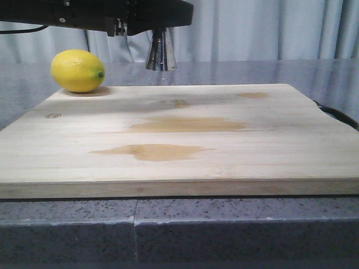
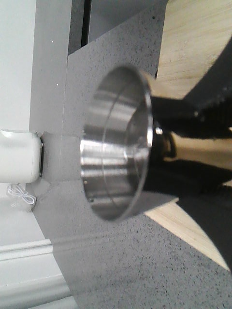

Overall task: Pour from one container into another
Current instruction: 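Tilt the beaker with the right gripper, pouring liquid into the held jigger, then tilt the beaker upright and lower it onto the board with the right gripper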

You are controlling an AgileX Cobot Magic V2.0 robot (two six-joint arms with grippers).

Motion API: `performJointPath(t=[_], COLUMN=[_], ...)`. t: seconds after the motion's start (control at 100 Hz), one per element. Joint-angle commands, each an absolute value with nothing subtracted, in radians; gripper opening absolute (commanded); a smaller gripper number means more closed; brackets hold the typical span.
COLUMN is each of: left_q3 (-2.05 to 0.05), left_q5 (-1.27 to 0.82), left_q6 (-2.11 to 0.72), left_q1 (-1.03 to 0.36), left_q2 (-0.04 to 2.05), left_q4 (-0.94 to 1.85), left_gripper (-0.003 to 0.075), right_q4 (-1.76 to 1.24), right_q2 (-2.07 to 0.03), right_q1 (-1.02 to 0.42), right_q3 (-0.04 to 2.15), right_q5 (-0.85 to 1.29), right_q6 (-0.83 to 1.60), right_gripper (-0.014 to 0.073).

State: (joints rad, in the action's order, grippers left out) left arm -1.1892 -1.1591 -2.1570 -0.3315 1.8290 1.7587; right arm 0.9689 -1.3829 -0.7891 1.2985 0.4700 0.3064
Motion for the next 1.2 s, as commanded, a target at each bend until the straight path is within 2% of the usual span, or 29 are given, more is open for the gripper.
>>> performJointPath(t=[0.0,0.3,0.51,0.7,0.82,1.19], left_q3=[-1.220,-1.220,-1.220,-1.220,-1.220,-1.220], left_q5=[-1.256,-1.256,-1.256,-1.256,-1.256,-1.256], left_q6=[-2.150,-2.150,-2.150,-2.150,-2.150,-2.150], left_q1=[-0.341,-0.341,-0.341,-0.341,-0.341,-0.341], left_q2=[1.772,1.772,1.772,1.772,1.772,1.772], left_q4=[1.850,1.850,1.850,1.850,1.850,1.850], left_gripper=[0.0199,0.0199,0.0199,0.0199,0.0199,0.0199], right_q4=[0.997,0.951,0.731,0.501,0.415,0.372], right_q2=[-1.350,-1.288,-1.218,-1.194,-1.194,-1.196], right_q1=[-0.777,-0.648,-0.452,-0.213,-0.120,-0.089], right_q3=[1.338,1.338,1.304,1.187,1.091,0.737], right_q5=[0.439,0.417,0.301,0.125,0.000,-0.525], right_q6=[0.205,-0.121,-0.202,-0.202,-0.202,-0.204], right_gripper=[0.0311,0.0311,0.0311,0.0311,0.0311,0.0311])
